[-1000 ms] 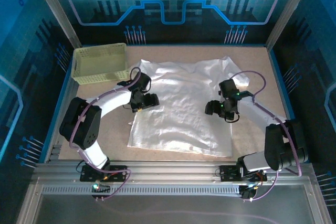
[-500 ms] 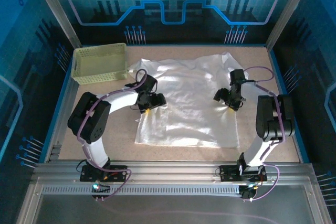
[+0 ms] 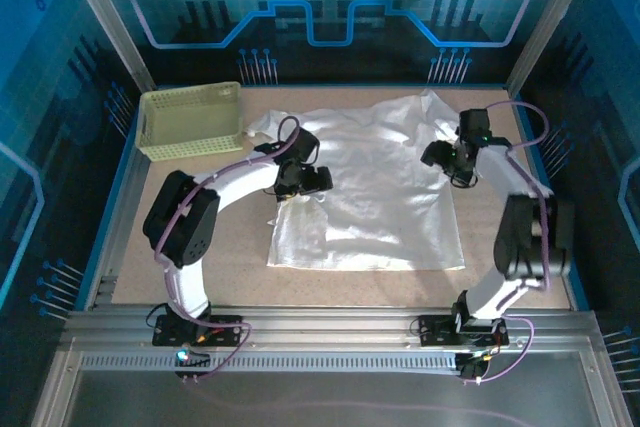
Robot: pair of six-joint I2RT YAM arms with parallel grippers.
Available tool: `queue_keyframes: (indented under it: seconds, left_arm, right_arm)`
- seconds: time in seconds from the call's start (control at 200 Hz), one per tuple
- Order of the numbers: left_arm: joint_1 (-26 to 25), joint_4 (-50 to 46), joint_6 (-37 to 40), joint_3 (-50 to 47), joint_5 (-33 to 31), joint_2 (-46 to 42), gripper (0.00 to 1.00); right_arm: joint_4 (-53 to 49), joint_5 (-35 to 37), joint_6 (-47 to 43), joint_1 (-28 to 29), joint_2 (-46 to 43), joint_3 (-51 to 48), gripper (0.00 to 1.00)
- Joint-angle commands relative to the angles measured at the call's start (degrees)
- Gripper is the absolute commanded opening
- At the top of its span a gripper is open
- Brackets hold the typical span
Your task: Fold the inside-out t-shirt
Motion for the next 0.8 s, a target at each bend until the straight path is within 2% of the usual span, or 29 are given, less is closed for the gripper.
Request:
queue_keyframes:
  seconds: [0.0, 0.19, 0.36, 0.465, 0.6, 0.795]
  left_arm:
    - [-6.37, -10.31, 7.66, 0.37, -9.13, -6.59, 0.97]
    - [-20.89, -8.58, 16.44, -4.0, -13.43, -10.21, 0.97]
    - [-32.02, -6.53, 24.3, -1.67, -14.05, -5.84, 0.98]
    - [-34.14, -6.85, 26.48, 0.67, -13.67, -1.25, 0.97]
    - [-34.3, -5.55, 28.54, 2.66, -13.58, 3.15, 0.97]
    - [-34.29, -6.21, 30.09, 6.69, -14.81, 8.67, 0.96]
  right_arm:
    - [-4.72, -1.29, -2.61, 3.06, -11.47, -6.64, 0.8]
    - [-10.49, 0.59, -1.09, 8.3, -25.44, -17.8, 0.81]
    - [-13.3, 2.04, 2.81, 9.44, -36.54, -25.57, 0.81]
    - [-14.18, 2.36, 5.02, 9.54, -42.25, -29.3, 0.81]
    - [-15.09, 3.22, 7.99, 9.59, -48.01, -32.47, 0.81]
    - [-14.72, 2.82, 9.87, 9.63, -51.78, -35.1, 0.82]
